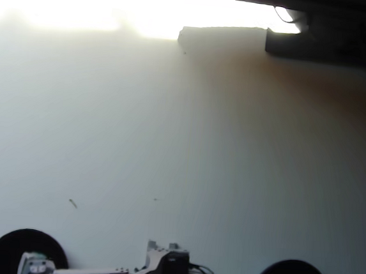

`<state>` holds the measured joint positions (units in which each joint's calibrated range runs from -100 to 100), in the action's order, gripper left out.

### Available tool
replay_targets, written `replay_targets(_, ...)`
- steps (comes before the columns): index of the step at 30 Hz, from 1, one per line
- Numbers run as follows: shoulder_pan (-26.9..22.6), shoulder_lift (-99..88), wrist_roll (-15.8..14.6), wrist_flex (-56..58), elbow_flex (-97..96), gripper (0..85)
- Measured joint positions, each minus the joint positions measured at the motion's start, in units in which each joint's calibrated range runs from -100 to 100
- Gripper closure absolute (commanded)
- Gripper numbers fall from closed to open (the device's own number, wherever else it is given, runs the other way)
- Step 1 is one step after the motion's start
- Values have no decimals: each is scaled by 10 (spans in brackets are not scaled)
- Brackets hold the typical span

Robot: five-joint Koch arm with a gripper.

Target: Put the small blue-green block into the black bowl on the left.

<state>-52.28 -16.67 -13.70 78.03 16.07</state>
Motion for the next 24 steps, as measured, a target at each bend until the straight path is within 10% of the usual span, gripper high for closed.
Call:
replay_targets(10,-11,1,11,-10,-5,723)
replay_targets(16,0,18,26,-17,-4,402)
replay_targets(24,61,-23,38,-9,-84,364)
